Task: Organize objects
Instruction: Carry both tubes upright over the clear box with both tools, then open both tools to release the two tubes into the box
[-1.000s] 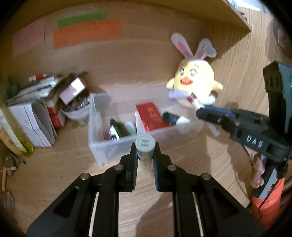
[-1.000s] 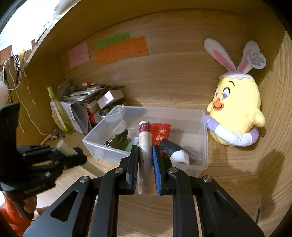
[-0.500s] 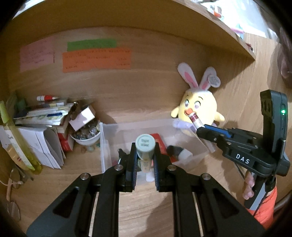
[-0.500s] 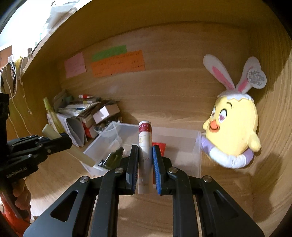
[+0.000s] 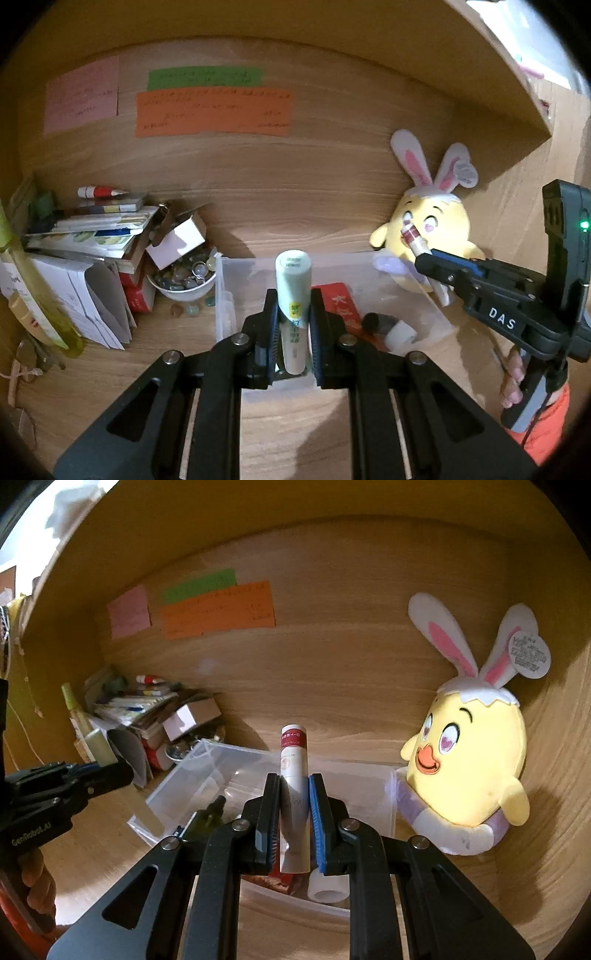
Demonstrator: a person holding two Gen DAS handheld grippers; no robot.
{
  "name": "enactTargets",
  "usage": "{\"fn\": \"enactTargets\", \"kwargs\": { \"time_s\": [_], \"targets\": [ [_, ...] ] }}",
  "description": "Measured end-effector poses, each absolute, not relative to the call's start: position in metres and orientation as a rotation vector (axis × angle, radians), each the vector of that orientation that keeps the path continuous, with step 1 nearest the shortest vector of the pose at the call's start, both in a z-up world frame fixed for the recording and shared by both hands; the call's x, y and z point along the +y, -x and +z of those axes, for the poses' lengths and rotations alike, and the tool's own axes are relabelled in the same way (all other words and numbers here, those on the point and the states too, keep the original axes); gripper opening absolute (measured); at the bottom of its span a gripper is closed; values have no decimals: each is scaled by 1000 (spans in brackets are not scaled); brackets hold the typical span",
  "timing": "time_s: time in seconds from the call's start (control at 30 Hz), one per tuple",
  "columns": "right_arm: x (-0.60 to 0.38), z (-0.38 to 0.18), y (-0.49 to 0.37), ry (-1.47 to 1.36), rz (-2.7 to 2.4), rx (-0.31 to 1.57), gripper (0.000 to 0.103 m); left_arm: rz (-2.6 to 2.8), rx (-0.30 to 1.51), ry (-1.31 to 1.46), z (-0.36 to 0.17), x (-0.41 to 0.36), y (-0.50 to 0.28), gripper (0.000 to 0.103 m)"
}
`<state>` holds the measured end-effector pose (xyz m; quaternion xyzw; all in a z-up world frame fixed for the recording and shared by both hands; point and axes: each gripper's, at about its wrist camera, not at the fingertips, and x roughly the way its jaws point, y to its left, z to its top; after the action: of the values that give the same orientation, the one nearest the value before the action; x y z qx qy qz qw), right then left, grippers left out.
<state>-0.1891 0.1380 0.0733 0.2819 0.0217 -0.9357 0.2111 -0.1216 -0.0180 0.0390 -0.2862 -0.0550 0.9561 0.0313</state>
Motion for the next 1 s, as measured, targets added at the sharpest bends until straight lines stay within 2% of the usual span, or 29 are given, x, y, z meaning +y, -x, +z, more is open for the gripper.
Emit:
{"fn": "enactTargets", "kwargs": {
  "time_s": [0.4, 0.9, 1.0],
  "targets": [
    [116, 46, 204, -849, -2569, 133, 14, 2862, -166, 943, 17, -7, 147, 14],
    [92, 10, 221, -980, -2507, 229, 14, 2749, -287, 1109, -16, -17, 173, 14],
    [87, 5, 221, -1003, -2494, 248, 14, 2771, -290, 1113, -17, -20, 173, 27]
  ]
}}
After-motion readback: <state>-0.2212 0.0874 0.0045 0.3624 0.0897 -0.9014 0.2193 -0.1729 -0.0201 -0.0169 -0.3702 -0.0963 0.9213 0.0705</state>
